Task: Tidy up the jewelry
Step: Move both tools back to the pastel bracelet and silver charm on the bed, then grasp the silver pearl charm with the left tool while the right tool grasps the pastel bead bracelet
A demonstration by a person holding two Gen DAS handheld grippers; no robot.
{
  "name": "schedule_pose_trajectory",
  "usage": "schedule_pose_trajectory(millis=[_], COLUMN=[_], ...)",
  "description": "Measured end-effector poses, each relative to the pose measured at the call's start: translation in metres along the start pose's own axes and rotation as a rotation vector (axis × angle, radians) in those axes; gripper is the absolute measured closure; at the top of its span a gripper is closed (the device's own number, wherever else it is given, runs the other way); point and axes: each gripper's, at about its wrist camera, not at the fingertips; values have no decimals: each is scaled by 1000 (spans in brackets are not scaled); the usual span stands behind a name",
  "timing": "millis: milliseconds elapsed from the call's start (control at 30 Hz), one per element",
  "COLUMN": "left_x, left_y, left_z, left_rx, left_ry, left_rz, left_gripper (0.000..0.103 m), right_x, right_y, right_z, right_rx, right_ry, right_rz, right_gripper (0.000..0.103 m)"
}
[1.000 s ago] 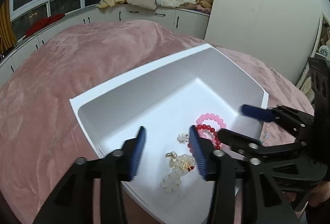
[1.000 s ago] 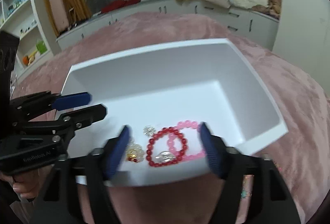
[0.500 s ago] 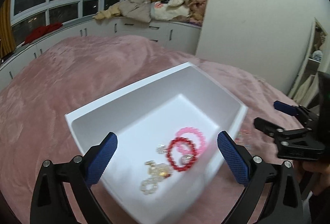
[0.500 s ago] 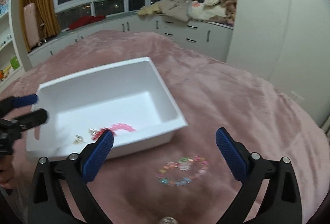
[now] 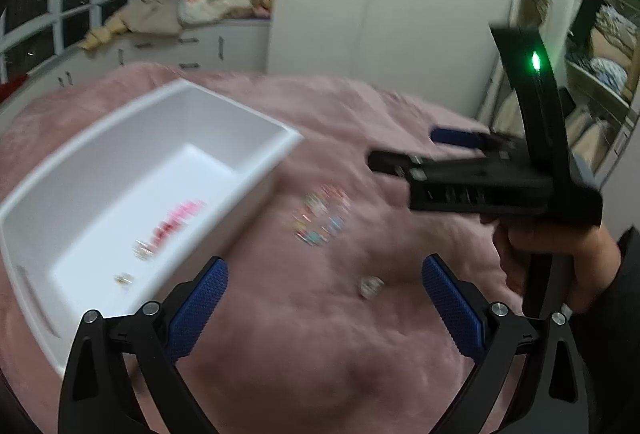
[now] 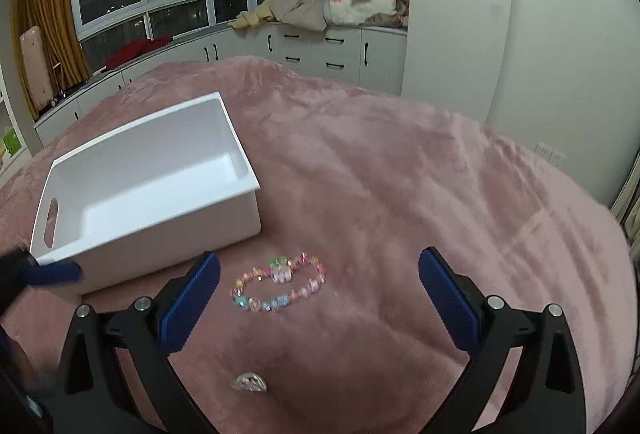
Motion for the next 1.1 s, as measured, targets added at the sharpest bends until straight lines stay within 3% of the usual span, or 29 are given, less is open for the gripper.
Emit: schedule_pose_trajectory(millis=[67,133,200,267,333,400,600,767,900,967,1100], left_x=[-8,-15,-20,-26,-29,-33,-40,-42,-39,-39,-40], left_y=[6,13,18,20,19,19,19,15,13,14,19], left_z=[10,24,37,50,61,72,96,110,113,113,112], left_rx=[-16,-32,-44,-49,-59,-67,-55,-29,-12,-1,26], left_ry=[-22,-55,-89,-118,-138,-156,-216,-259,-266,-272,-277], left_rz=[7,21,26,29,20,8,12,15,12,6,12], left_gripper=[8,23,31,42,46,53,55,63,79,79,79], right_x=[-6,-11,-17,-27,-35,-39,-55,-65,-65,-65,-64], right_y=[3,4,7,17,23,19,7,21,29,33,35], right_z=[3,7,14,27,38,45,75,92,96,96,90], right_rx=[27,52,96,186,209,217,238,281,237,231,259], right_ry=[-11,-19,-36,-58,-89,-95,-155,-154,-155,-158,-148], right_rz=[13,20,50,141,194,182,147,258,271,283,292], right_gripper=[5,5,5,14,27,30,34,36,68,83,91])
Point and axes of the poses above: each gripper's, at about its wrist camera, not at the fingertips, and z roughly the way its jaws point, y to its right, x to its top, and after that the axes turned 8 degrees about y, right-handed
